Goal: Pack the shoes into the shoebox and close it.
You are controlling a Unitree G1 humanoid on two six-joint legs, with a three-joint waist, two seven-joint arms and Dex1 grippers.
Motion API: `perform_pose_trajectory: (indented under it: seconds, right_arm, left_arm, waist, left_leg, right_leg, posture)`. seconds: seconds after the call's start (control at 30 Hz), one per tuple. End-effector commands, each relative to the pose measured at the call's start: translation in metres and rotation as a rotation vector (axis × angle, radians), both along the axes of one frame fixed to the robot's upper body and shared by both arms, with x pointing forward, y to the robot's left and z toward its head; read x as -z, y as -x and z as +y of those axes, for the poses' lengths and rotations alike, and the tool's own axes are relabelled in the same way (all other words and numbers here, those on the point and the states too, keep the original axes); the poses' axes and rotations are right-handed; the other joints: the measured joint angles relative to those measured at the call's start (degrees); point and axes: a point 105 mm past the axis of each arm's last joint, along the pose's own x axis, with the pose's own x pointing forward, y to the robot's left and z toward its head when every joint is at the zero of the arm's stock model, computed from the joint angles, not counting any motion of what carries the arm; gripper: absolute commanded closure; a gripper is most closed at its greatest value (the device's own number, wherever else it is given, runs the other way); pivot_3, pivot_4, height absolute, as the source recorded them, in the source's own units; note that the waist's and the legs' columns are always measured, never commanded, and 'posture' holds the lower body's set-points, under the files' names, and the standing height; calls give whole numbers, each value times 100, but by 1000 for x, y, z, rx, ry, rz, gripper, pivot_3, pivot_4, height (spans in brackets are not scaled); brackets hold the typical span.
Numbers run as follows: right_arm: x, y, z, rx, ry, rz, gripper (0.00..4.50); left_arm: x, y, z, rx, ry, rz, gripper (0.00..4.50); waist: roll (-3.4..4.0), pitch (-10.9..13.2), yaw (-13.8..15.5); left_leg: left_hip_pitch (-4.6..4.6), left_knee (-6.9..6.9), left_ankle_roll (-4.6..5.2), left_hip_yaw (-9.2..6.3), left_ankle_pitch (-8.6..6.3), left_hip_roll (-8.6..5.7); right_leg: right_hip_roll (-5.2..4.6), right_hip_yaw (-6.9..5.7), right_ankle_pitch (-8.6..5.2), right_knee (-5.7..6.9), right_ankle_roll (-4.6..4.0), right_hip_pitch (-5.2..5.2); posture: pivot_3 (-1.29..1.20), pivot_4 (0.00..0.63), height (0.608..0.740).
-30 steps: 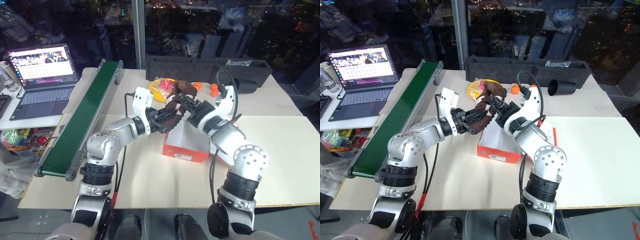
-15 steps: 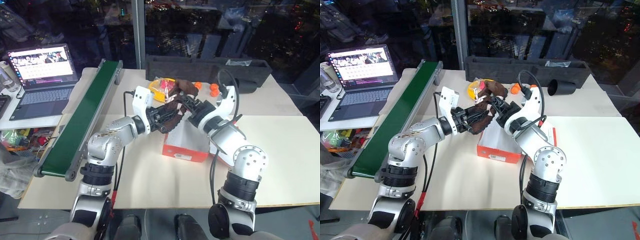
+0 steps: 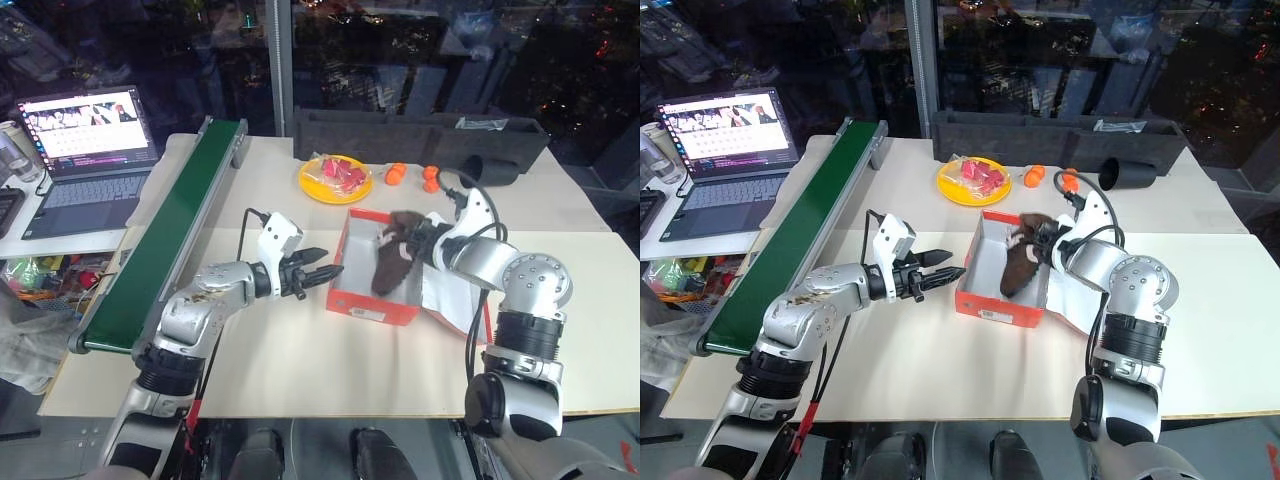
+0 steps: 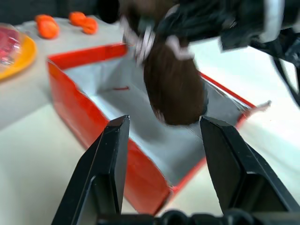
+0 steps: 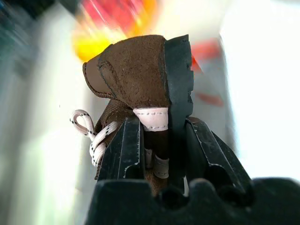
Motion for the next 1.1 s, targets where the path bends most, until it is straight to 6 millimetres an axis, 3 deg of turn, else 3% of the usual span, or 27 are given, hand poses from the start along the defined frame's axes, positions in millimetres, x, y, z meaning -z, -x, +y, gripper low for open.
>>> perform_pose_trajectory:
  seconds: [0.03,0.23,0.3,0.5,0.8,0.93,1.0,1.1]
  right_arm:
    - [7,-3,-5,-23,98,42,3678]
    - [24,-9,4,-69,173,73,3678]
    - [23,-10,6,-65,145,61,2776]
    - [6,-17,20,-72,102,-5,858]
    - [-52,-19,24,-26,255,-228,858]
    - [-93,-12,40,-91,427,-460,858]
    - [-106,0,64,-239,430,-595,858]
    - [-117,51,113,-636,403,-834,858]
  left_arm:
    - [-12,6,-8,24,22,-64,1980]
    - [-12,7,-9,13,28,-68,1980]
    - [-12,7,-9,9,26,-71,1940]
    - [-11,5,-5,-9,13,-77,1940]
    - [-20,-17,19,-153,21,-119,1940]
    - [-36,-51,58,-442,88,-199,1940]
    - [-39,-67,86,-630,89,-232,1940]
    - [-37,-81,136,-920,55,-249,1940]
  waist:
    - [0,0,-2]
    - [4,-3,-19]
    - [4,-3,-10]
    - [5,-2,4]
    - [10,0,-1]
    - [11,1,2]
    - [11,1,-2]
    - [10,1,-15]
  left_leg:
    - [1,0,1,0,1,-1]
    - [11,0,3,-1,1,1]
    - [11,0,3,-2,1,1]
    - [6,-1,3,-2,1,0]
    - [7,-2,2,-2,2,0]
    - [6,-2,2,-2,2,0]
    - [6,-2,2,-2,2,0]
    - [7,-8,3,-5,1,1]
  right_leg:
    - [0,0,0,0,0,2]
    - [3,1,0,2,0,9]
    - [3,0,0,2,1,11]
    - [2,0,0,1,1,5]
    - [2,-1,0,4,1,3]
    - [1,0,0,4,1,1]
    - [2,-1,0,3,1,0]
    - [4,-3,0,-3,1,1]
  posture:
    - [0,150,740]
    - [0,150,740]
    - [0,150,740]
    - [0,150,740]
    - [0,150,740]
    - [0,150,740]
    - [0,150,740]
    - [0,150,740]
